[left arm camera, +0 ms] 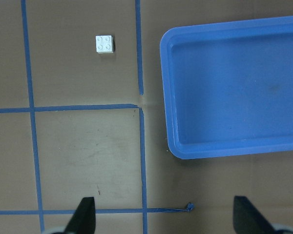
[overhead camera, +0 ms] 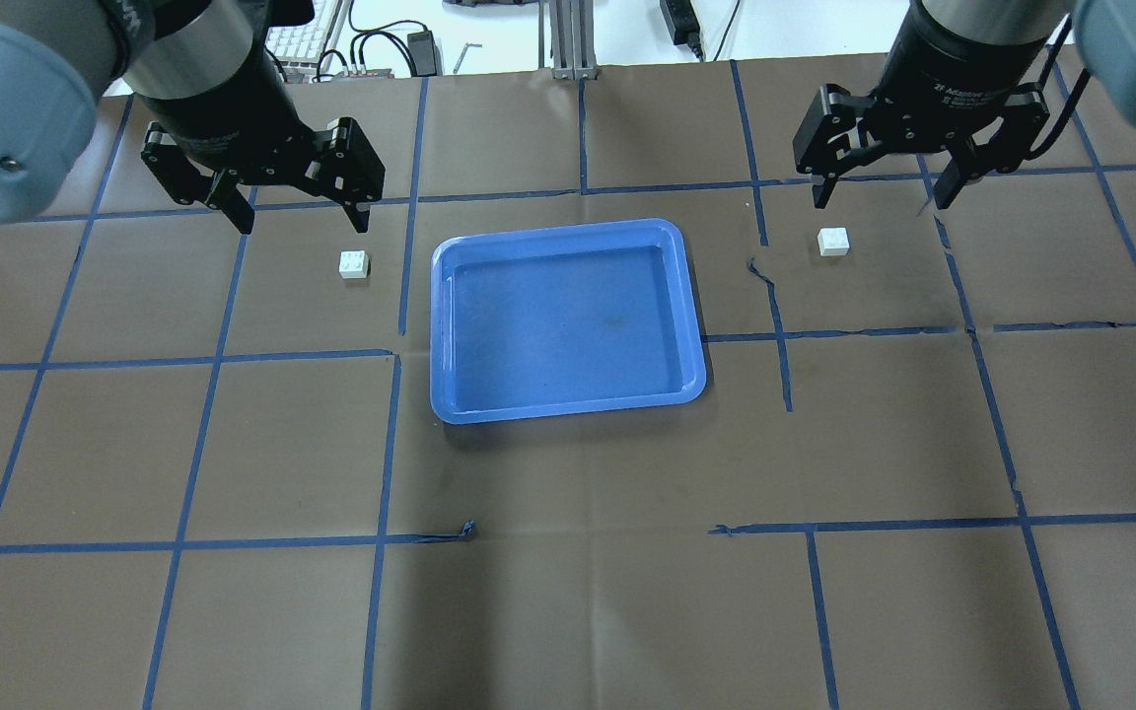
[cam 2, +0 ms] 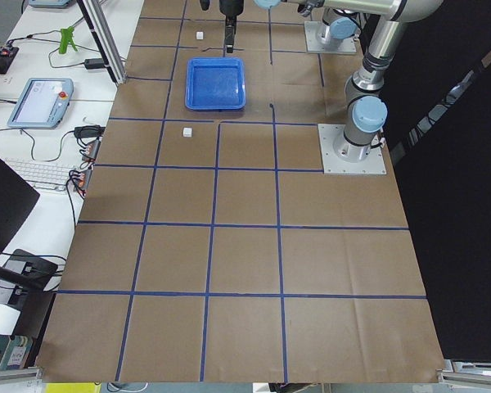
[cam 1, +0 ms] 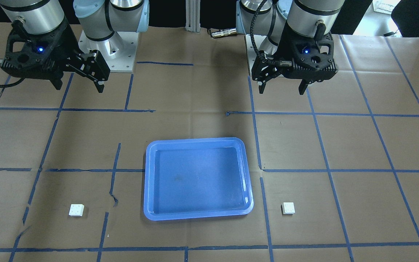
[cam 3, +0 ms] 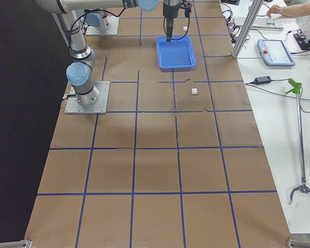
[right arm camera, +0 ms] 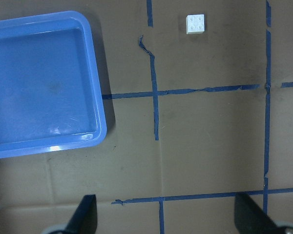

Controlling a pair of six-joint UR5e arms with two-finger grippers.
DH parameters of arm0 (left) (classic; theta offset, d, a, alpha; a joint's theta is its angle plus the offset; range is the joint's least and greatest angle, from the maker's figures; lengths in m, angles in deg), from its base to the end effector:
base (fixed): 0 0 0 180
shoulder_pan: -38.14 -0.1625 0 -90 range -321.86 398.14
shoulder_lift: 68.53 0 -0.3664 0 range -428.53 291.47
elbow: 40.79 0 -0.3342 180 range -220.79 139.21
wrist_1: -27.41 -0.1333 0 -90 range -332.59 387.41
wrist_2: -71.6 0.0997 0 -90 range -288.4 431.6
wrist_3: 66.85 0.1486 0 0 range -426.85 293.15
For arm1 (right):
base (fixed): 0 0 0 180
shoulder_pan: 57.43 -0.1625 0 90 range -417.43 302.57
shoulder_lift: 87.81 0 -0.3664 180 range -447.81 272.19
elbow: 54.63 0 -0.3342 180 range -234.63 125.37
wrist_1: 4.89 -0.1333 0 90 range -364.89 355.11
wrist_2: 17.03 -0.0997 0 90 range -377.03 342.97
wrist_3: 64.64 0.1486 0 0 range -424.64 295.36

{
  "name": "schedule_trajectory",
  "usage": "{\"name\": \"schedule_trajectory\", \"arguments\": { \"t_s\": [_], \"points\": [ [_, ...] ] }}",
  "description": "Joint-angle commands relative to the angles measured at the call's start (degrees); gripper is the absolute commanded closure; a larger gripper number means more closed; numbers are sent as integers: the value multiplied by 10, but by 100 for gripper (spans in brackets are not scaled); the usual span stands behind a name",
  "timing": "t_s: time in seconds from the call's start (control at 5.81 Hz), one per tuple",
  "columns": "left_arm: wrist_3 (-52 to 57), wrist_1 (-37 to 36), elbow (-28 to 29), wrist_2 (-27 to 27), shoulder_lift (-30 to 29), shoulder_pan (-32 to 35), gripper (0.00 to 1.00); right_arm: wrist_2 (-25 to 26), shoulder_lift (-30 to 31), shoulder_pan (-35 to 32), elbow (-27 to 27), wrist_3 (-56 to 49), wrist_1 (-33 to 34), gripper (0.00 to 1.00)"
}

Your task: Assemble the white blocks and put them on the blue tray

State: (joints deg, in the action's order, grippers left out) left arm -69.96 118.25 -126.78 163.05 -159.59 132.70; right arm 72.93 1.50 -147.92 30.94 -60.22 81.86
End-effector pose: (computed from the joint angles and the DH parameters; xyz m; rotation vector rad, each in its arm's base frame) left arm -0.1646 -0.4339 0.4013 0.0387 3.1180 -0.0599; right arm 0.1372 -0.4377 0.4029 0.1077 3.1387 -0.0134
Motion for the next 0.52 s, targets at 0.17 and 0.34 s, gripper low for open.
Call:
{"name": "schedule_trajectory", "arguments": {
  "t_s": [0.17, 0.34],
  "points": [
    [-1, 14, -2, 0, 8, 0, 0, 0, 0, 0, 0, 16, 0, 0],
    [0, 14, -2, 1, 8, -7, 0, 0, 0, 0, 2, 16, 0, 0]
  ]
}}
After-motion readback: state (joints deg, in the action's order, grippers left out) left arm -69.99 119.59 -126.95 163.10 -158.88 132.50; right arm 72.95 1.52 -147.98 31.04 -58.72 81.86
